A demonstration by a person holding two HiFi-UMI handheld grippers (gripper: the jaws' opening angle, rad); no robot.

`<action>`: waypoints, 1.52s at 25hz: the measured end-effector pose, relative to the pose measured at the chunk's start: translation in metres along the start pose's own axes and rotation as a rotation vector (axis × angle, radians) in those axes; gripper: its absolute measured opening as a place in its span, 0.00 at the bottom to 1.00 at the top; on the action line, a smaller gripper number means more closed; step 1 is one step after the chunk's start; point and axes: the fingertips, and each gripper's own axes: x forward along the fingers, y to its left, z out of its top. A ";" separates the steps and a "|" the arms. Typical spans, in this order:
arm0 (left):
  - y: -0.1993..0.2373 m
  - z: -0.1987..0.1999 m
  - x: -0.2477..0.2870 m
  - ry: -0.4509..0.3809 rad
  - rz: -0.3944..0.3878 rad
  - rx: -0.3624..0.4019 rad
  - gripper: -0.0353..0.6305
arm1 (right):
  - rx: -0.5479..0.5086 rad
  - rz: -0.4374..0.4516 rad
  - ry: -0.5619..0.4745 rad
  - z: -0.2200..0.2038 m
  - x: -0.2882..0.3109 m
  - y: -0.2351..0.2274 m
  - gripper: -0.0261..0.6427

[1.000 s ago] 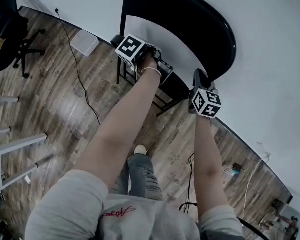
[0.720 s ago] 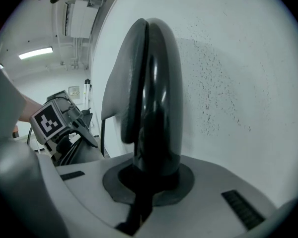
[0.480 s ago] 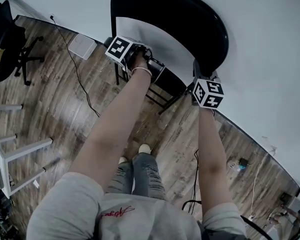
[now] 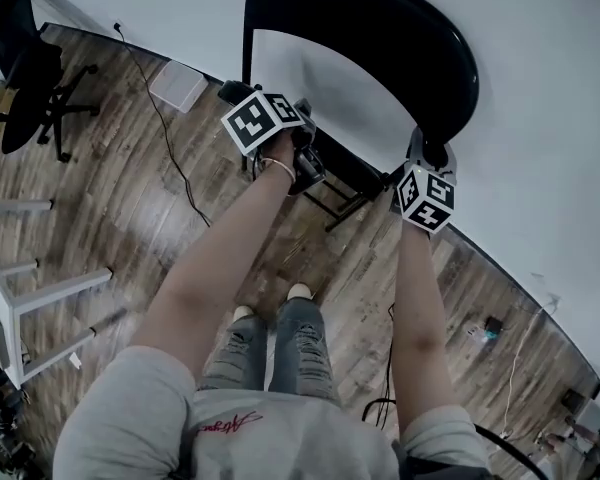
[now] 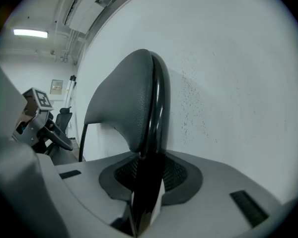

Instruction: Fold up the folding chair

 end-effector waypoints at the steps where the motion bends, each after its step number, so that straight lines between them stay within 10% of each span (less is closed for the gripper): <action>1: 0.000 0.001 0.001 0.005 0.010 -0.020 0.42 | -0.022 0.008 -0.001 0.003 -0.001 0.002 0.15; 7: 0.004 0.012 0.016 -0.043 0.157 -0.167 0.35 | -0.087 0.087 0.040 0.004 -0.002 0.007 0.15; 24: -0.033 0.037 0.068 -0.039 0.267 -0.101 0.34 | -0.102 0.095 0.125 0.012 0.000 0.006 0.19; 33: -0.044 0.038 0.045 0.001 0.111 0.177 0.51 | 0.010 -0.095 -0.005 0.014 -0.070 0.003 0.26; 38: -0.043 0.043 0.028 0.000 0.058 0.267 0.55 | 0.066 -0.038 -0.015 -0.003 -0.097 0.053 0.26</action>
